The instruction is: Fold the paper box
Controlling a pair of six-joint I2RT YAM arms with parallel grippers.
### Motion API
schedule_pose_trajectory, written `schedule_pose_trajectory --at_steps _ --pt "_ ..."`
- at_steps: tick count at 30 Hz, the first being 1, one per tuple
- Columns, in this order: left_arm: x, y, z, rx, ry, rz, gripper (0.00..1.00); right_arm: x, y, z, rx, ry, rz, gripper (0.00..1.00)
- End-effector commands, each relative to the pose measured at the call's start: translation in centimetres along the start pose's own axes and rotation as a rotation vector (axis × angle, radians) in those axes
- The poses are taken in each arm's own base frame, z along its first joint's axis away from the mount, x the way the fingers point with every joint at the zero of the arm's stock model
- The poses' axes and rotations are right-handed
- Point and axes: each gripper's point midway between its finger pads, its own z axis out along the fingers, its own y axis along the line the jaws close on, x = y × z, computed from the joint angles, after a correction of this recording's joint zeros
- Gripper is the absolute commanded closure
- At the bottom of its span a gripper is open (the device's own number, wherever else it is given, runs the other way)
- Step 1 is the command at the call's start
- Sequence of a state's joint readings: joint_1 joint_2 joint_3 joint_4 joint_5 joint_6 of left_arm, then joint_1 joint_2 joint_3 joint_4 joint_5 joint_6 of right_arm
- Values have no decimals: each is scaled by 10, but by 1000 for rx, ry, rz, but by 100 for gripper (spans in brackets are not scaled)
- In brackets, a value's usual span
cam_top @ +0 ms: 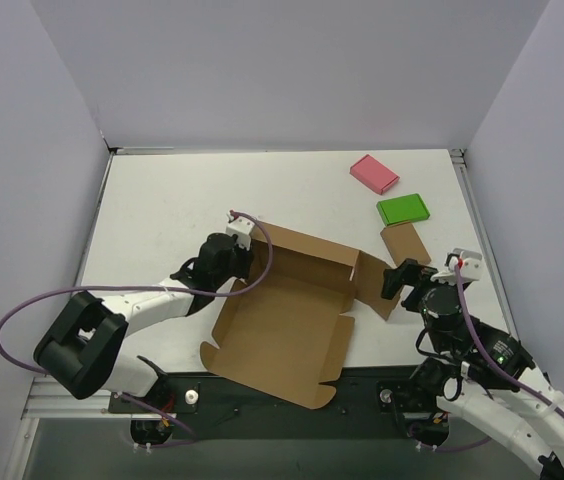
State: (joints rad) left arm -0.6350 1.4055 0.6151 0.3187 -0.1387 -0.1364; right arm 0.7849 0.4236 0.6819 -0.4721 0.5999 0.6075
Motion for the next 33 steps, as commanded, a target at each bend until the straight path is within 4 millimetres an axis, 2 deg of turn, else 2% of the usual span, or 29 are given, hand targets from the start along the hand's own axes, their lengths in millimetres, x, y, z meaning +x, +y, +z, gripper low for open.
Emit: schedule_pose_trajectory --at_steps 1,4,6,12,15,17,18,20,21,22,27,33 --pt "22 2 -9 39 85 -22 74 19 -21 7 95 39 -105 4" --pt "20 3 -9 47 85 -29 74 26 -14 11 69 68 -138 5" --pt "20 5 -9 52 83 -37 74 40 -7 15 27 110 -169 6" --pt "19 7 -10 61 74 -41 74 60 -8 24 26 153 -209 14" --pt "17 7 -10 66 63 -33 74 63 -1 27 -14 160 -232 26" --pt "16 7 -10 67 54 -24 74 65 3 28 -33 166 -241 40" --pt "14 7 -10 68 45 -22 74 66 3 29 -33 170 -245 53" --pt "13 3 -11 94 37 -18 74 68 3 29 -37 177 -246 61" --pt "12 4 -11 90 28 -16 74 69 2 29 -38 178 -247 70" --pt "12 5 -11 86 26 -18 74 69 2 29 -39 177 -246 74" --pt "10 26 -13 -46 17 -57 74 64 -1 27 -27 164 -251 99" --pt "4 44 -17 -161 -4 -94 74 53 -6 22 -1 143 -236 100"
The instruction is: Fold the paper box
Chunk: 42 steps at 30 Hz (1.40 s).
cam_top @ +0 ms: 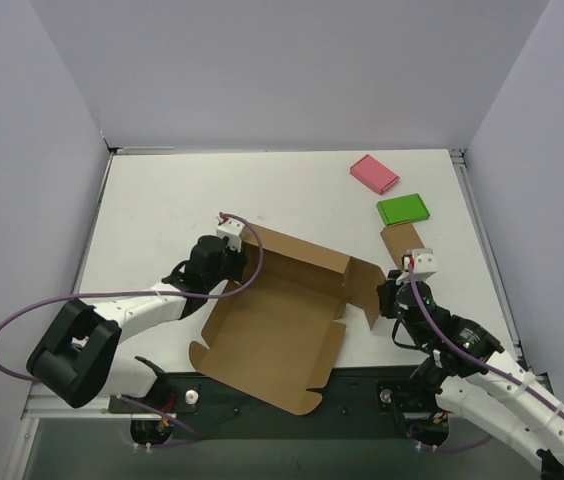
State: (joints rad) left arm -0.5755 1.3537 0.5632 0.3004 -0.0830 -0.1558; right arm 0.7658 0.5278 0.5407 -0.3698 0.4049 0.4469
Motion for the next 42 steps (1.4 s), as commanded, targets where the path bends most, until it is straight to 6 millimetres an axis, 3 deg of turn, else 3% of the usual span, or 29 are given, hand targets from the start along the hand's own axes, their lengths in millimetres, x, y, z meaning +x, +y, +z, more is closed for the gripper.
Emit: schedule_pose_trajectory --at_steps 1,13,24,42 --pt "-9 29 -7 -165 -28 -51 74 -13 -21 -7 101 -38 12 100" --pt "-17 37 -9 -248 -41 -65 74 -40 -25 -30 101 -64 24 100" --pt "-29 41 -2 -352 -86 -98 75 -36 -23 -35 75 -49 39 100" --pt "-33 57 -13 -449 -150 -185 75 -32 -25 -38 72 -48 58 100"
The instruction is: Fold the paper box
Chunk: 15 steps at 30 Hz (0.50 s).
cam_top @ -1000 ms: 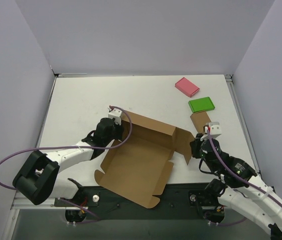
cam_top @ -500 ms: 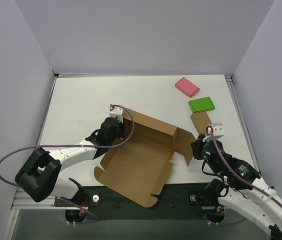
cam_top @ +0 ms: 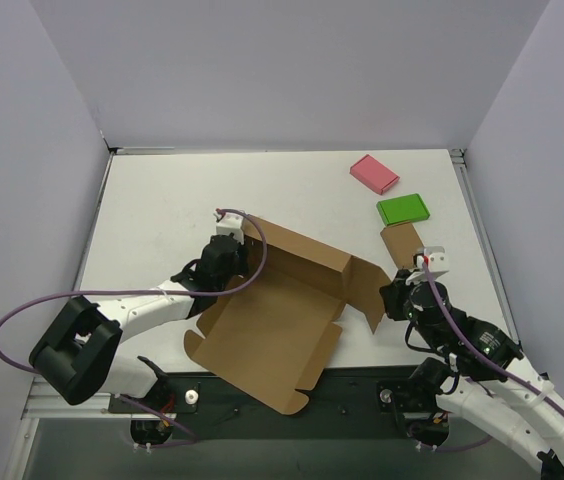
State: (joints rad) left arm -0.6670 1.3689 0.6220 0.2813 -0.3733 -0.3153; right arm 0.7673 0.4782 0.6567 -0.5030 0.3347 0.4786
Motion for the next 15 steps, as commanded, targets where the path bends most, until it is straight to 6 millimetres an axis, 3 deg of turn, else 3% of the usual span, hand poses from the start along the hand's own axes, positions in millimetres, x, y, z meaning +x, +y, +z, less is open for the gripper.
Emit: schedule_pose_trajectory --at_steps 1,5,8,10,15 --pt "-17 52 -2 -254 -81 -80 75 -13 -31 -11 147 -57 12 100" --pt "-20 46 1 -214 -107 -135 76 -9 -32 -9 151 -48 15 100" --pt "-23 23 8 -86 -124 -111 74 -8 -33 -8 163 -45 12 100" --pt "-15 11 7 -8 -114 -82 70 -6 -32 -6 161 -35 8 100" --pt "-15 -2 4 76 -137 -55 59 3 -28 2 146 -12 -8 100"
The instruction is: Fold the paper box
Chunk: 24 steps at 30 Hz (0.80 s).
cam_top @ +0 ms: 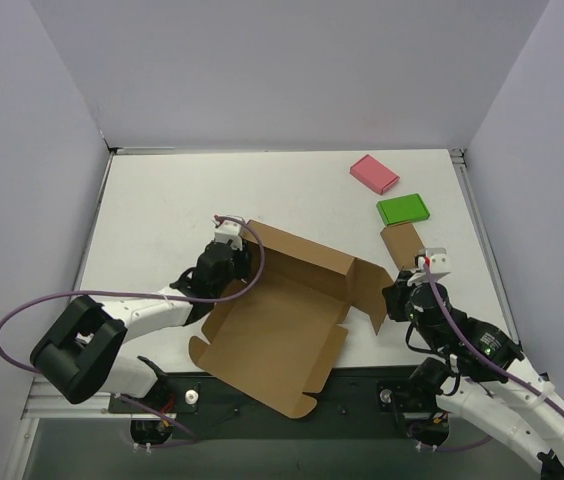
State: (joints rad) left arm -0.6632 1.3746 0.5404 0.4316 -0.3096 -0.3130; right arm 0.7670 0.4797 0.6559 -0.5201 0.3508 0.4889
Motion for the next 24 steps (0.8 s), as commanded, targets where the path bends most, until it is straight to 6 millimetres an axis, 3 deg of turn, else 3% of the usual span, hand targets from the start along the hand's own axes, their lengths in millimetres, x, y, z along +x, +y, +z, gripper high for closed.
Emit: schedule_pose_trajectory --at_steps 1,8,14,24 --pt "-23 4 4 15 -98 -9 56 2 -22 4 118 -17 -10 100" --pt "-23 -10 4 103 -94 52 39 2 -20 5 103 -20 -16 100" --pt "-31 -17 1 147 -136 58 36 3 -19 6 97 -17 -15 100" --pt "-45 -46 -9 303 -204 109 27 7 -17 9 94 -6 -24 100"
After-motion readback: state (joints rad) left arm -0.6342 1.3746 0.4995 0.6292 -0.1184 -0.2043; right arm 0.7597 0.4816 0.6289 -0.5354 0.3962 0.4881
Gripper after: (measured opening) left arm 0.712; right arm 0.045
